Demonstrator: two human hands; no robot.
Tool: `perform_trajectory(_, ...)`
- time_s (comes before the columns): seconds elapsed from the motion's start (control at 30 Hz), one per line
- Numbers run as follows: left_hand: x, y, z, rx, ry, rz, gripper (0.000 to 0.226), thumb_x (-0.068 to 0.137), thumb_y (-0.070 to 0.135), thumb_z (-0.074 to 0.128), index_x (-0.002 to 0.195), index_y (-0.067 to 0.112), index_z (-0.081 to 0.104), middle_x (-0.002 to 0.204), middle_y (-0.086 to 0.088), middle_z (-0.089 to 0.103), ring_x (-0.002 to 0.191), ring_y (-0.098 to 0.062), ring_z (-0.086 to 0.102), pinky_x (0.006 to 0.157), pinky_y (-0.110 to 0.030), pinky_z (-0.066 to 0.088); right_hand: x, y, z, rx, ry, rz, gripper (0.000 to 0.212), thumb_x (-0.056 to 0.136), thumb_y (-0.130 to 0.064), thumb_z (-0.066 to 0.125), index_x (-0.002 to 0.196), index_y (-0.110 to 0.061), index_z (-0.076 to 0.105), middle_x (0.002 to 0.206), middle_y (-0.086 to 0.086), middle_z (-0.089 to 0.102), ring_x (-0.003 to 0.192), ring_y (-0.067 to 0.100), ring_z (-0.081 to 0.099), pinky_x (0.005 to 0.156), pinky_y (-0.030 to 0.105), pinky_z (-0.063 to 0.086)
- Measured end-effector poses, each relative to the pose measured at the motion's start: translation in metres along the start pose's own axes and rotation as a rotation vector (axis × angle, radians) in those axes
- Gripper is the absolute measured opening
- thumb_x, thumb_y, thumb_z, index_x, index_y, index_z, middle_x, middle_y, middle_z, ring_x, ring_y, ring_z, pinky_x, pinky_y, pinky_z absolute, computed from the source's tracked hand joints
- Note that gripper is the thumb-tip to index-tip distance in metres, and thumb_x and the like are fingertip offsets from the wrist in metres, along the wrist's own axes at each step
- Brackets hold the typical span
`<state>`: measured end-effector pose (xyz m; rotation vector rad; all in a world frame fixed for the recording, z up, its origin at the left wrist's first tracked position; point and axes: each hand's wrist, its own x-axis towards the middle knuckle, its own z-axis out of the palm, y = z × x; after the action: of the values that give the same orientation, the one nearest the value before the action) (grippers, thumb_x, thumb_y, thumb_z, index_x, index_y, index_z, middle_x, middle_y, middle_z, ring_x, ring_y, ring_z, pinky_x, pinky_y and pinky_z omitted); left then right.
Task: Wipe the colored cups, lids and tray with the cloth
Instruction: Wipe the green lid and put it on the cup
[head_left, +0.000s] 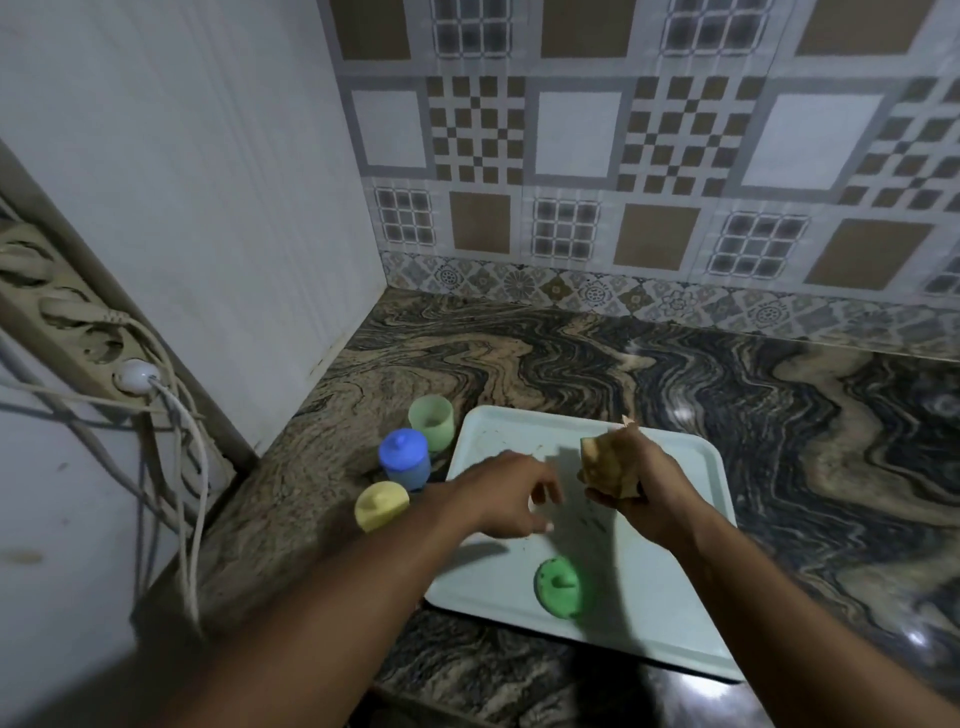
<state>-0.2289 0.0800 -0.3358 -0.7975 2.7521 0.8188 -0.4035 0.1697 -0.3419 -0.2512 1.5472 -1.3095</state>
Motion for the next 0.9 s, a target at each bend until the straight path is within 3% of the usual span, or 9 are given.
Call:
perform_trajectory(0.07,-0.004,0.011,0.018,0.021,-0.063,0.033,0.034,0.084,0.037,0.076,0.116,0.028,0.067,0.110,0.004,0.067,0.086,-0.014,0.058,0.081,-0.036,0.053,-0.002,0.012,-0.012,-0.031,0.010,0.012,0.013,0.088,-0.010,0.053,0.086,-0.013,0.066,0.087,0.018,0.054,0.073,0.028,0.055,0.072,0.037,0.048)
perform_trajectory(0.13,-0.008,0.019,0.034,0.081,-0.074,0.060,0.034,0.084,0.036,0.075,0.116,0.029,0.067,0.111,0.003,0.066,0.094,-0.017,0.060,0.082,-0.039,0.054,-0.002,0.022,-0.023,-0.040,0.050,0.016,0.017,0.088,-0.007,0.053,0.092,-0.011,0.069,0.075,0.015,0.060,0.067,0.027,0.056,0.066,0.034,0.052)
perform_trajectory(0.23,-0.013,0.025,0.050,0.154,-0.042,0.078,0.036,0.086,0.038,0.072,0.120,0.029,0.064,0.114,0.001,0.062,0.105,-0.024,0.059,0.082,-0.041,0.053,-0.006,0.034,-0.034,-0.065,0.095,0.006,0.018,0.093,-0.011,0.053,0.101,-0.008,0.070,0.077,0.013,0.068,0.077,0.032,0.063,0.071,0.039,0.056)
perform_trajectory(0.4,-0.013,0.031,0.068,0.258,0.076,0.047,0.031,0.086,0.041,0.067,0.113,0.025,0.068,0.108,-0.003,0.068,0.098,-0.029,0.063,0.070,-0.033,0.044,-0.010,0.053,-0.042,-0.196,0.115,-0.071,0.025,0.092,-0.009,0.049,0.100,-0.004,0.072,0.078,0.014,0.068,0.072,0.029,0.062,0.063,0.035,0.054)
perform_trajectory(0.5,-0.013,0.033,0.077,0.260,0.141,0.013,0.023,0.089,0.036,0.065,0.105,0.022,0.071,0.103,-0.007,0.069,0.094,-0.031,0.065,0.070,-0.034,0.046,-0.015,0.062,-0.044,-0.312,0.105,-0.159,0.022,0.090,-0.010,0.052,0.089,-0.007,0.073,0.078,0.013,0.068,0.069,0.025,0.061,0.058,0.032,0.053)
perform_trajectory(0.63,-0.011,0.029,0.083,0.084,0.331,-0.093,0.024,0.090,0.037,0.064,0.103,0.019,0.073,0.100,-0.004,0.068,0.094,-0.027,0.064,0.076,-0.036,0.052,-0.020,0.071,-0.045,-0.557,0.114,-0.394,0.016,0.087,-0.030,0.063,0.076,-0.023,0.072,0.068,-0.005,0.070,0.069,0.018,0.064,0.065,0.039,0.058)
perform_trajectory(0.67,-0.011,0.028,0.081,0.017,0.407,-0.111,0.021,0.090,0.035,0.065,0.102,0.020,0.073,0.099,-0.003,0.068,0.094,-0.026,0.064,0.078,-0.036,0.052,-0.022,0.074,-0.044,-0.628,0.103,-0.481,0.014,0.088,-0.022,0.062,0.082,-0.027,0.074,0.074,-0.008,0.072,0.073,0.015,0.065,0.070,0.035,0.056)
perform_trajectory(0.8,-0.006,0.027,0.066,-0.150,0.626,-0.155,0.010,0.090,0.021,0.067,0.096,0.017,0.074,0.095,-0.003,0.069,0.088,-0.023,0.064,0.075,-0.035,0.053,-0.032,0.087,-0.032,-0.834,0.093,-0.846,0.052,0.076,0.003,0.056,0.118,-0.023,0.072,0.111,-0.009,0.074,0.101,0.007,0.065,0.086,0.013,0.047)
perform_trajectory(0.9,-0.007,0.026,0.061,-0.177,0.715,-0.162,0.010,0.090,0.025,0.068,0.092,0.015,0.071,0.091,-0.003,0.065,0.083,-0.023,0.062,0.071,-0.034,0.050,-0.028,0.094,-0.029,-0.943,0.090,-1.114,0.060,0.064,0.004,0.060,0.121,-0.015,0.071,0.127,0.003,0.069,0.119,0.023,0.062,0.101,0.032,0.050)
